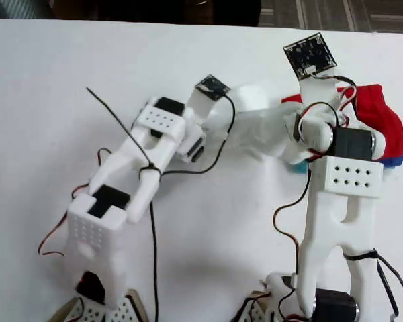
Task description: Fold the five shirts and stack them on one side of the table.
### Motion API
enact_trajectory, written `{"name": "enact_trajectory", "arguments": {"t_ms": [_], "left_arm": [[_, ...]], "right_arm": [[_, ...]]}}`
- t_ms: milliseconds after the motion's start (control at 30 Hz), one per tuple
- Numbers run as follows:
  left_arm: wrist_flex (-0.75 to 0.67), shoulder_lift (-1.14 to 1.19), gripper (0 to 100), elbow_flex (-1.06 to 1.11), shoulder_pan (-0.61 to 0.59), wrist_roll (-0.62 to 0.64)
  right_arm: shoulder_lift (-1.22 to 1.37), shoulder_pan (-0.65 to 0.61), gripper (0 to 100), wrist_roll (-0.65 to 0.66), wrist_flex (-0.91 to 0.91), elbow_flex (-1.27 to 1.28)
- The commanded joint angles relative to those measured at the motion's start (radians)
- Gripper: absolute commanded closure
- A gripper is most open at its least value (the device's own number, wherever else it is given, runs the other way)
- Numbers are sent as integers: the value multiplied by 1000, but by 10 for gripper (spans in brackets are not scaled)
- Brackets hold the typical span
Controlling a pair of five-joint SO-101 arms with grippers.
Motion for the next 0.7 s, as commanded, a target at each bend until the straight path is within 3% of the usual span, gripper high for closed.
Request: {"name": "enact_trajectory", "arguments": {"t_ms": [0,200,500,667], "left_arm": [[-58,-6,831,-5,-44,0],[-72,51,831,-12,-54,-75],[-34,126,832,-116,-60,-74],[29,132,982,-196,-60,-74]], "right_arm": [[-38,12,979,3,4,-3],[-38,12,979,3,4,-3],[-38,12,979,0,4,-2],[-38,10,979,-5,-1,43]]}}
